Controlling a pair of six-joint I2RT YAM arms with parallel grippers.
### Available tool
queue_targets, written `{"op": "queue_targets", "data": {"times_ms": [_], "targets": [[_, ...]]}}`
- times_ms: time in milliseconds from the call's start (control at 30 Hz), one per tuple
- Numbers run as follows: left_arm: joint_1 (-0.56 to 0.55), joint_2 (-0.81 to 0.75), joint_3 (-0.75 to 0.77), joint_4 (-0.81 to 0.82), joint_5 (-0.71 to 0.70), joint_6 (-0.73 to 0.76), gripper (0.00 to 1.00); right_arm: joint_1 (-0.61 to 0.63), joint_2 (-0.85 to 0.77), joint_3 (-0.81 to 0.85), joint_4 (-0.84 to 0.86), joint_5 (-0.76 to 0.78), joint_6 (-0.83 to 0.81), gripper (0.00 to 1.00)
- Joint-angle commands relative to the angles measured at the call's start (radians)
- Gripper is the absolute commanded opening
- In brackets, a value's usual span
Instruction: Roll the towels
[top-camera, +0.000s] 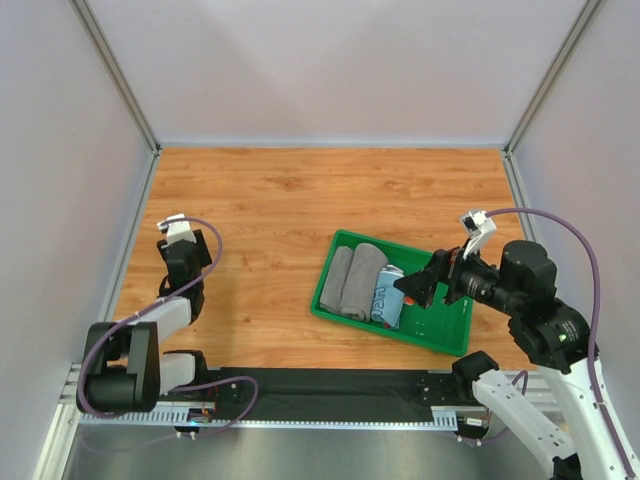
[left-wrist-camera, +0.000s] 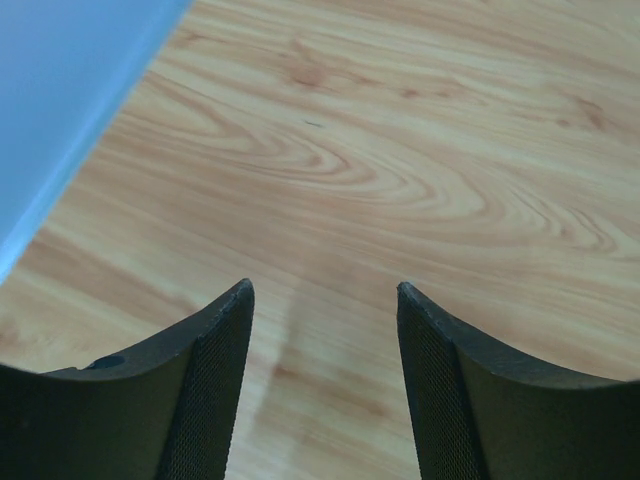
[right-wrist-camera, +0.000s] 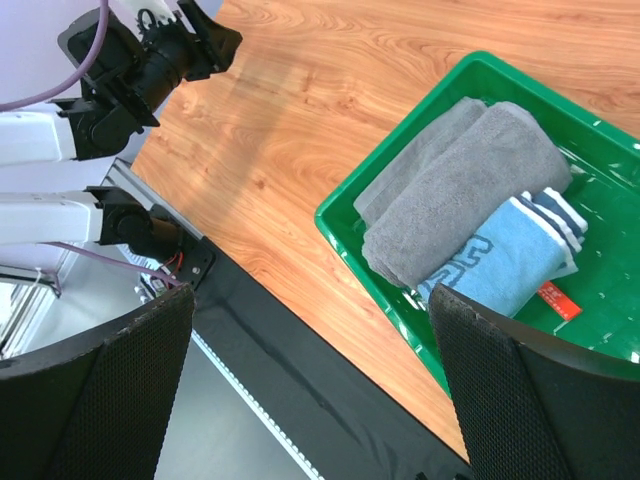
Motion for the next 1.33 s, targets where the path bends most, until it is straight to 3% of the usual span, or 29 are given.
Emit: {"op": "queue_targets", "data": {"times_ms": [0,100,200,333,367,400,433,467,533,767,1133,1300], "targets": [[0.008,0.058,0.067,0.091,0.249,0.078,0.65,0.006,-0.015,0.055,-0.059,0.065,-0.026,1.0],[0.004,0.081,0.053,0.154,0.375,0.132,0.66,0.004,-0.046,0.012,-0.086,0.143,-0.017,1.0],[0.004,0.078,0.03,0.171,0.385,0.141,0.67,0.004,-0.106,-0.073,-0.042,0.176,-0.012,1.0],[0.004,0.142,-0.071,0.44,0.434,0.155,0.71,0.006,-0.184,-0.169,0.05,0.191,0.038,1.0],[0.003,0.102,-0.055,0.356,0.429,0.155,0.73,0.006,-0.196,-0.178,0.059,0.194,0.069,1.0],[0.004,0.091,-0.036,0.295,0.431,0.155,0.76,0.006,-0.206,-0.186,0.065,0.185,0.076,1.0],[0.004,0.106,-0.054,0.393,0.431,0.155,0.91,0.006,-0.209,-0.19,0.069,0.173,0.078,1.0],[0.004,0.129,-0.064,0.423,0.431,0.155,0.99,0.004,-0.204,-0.189,0.064,0.158,0.07,1.0],[0.001,0.101,-0.044,0.328,0.432,0.155,1.0,0.006,-0.175,-0.18,0.035,0.128,0.066,1.0],[0.003,0.116,-0.054,0.383,0.434,0.155,1.0,0.004,-0.126,-0.19,-0.004,0.235,0.115,1.0],[0.003,0.113,-0.053,0.369,0.437,0.155,0.99,0.004,-0.115,-0.235,0.182,0.291,0.156,1.0],[0.003,0.113,-0.053,0.369,0.437,0.155,1.0,0.006,-0.094,-0.238,0.211,0.442,0.141,1.0]]}}
